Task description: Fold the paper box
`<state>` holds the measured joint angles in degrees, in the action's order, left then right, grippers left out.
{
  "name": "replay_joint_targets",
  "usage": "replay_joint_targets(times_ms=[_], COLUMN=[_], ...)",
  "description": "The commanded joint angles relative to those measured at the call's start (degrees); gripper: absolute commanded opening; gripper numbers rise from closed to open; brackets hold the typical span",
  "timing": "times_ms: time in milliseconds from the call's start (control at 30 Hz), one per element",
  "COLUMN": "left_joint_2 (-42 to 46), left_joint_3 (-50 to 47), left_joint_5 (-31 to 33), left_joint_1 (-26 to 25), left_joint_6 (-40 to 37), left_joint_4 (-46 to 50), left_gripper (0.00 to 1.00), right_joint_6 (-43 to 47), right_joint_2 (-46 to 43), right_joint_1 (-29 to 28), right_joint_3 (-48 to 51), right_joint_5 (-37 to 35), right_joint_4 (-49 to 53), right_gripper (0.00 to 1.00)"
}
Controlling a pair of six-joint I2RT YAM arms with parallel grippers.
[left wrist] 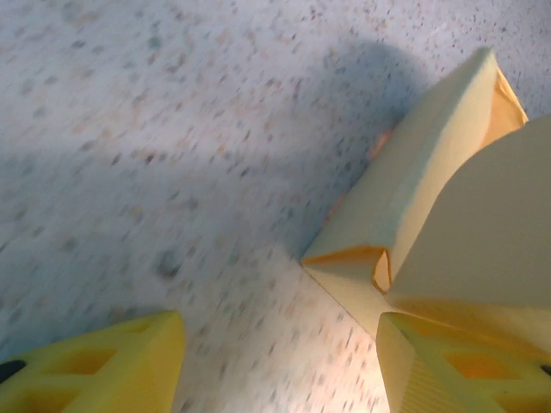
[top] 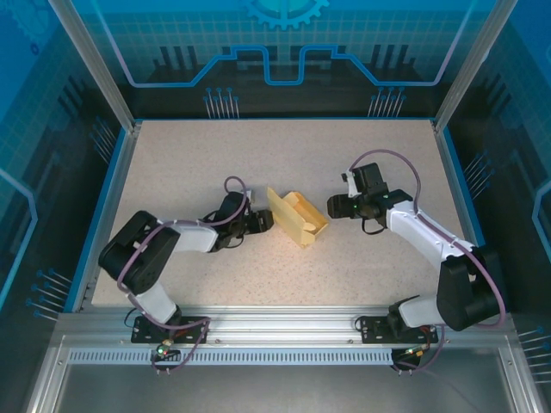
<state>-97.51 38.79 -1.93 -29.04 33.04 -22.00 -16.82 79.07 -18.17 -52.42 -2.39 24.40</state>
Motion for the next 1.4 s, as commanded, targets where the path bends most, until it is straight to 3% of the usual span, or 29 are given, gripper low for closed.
replay_joint_targets(times_ms=[0,200,500,700,933,1133,1367], left_joint_2=[-4.4,-8.6,-6.7,-7.7,-5.2,-1.0,2.7], left_joint_3=[6.9,14.4,10.2,10.5,10.1,6.6,4.4], left_joint_5=[-1.8,-2.2,-3.0,-3.9,-2.7,-1.3,-0.9], left_joint_1=[-0.1,1.0,1.9,1.9,2.0,3.3,4.5], left_joint_6=[-1.0,-3.1,-1.4,-1.4,-3.1,-4.2,-5.6], left_joint_4=[-0.5,2.3,1.3,1.6,3.9,4.3,5.6], left_gripper=[0.62,0.62,0.62,0.61,0.61,0.62,0.63], right_joint_6=[0.6,-0.4,-5.0,-5.5,0.0,3.5,6.7], right_joint_2=[0.0,-0.1,8.9,13.5,14.9,20.8,30.9], right_joint_1=[1.9,2.2,2.2,0.6,0.8,1.4,2.5], right_joint_3=[0.2,1.4,-0.2,-1.2,-4.2,-10.3,-20.2], right_joint_5=[-0.5,4.6,13.6,13.2,8.3,11.5,19.6], right_joint_4=[0.4,-1.6,-7.9,-10.5,-8.5,-7.7,-4.8], right_gripper=[0.70,0.69,0.61,0.58,0.63,0.69,0.67])
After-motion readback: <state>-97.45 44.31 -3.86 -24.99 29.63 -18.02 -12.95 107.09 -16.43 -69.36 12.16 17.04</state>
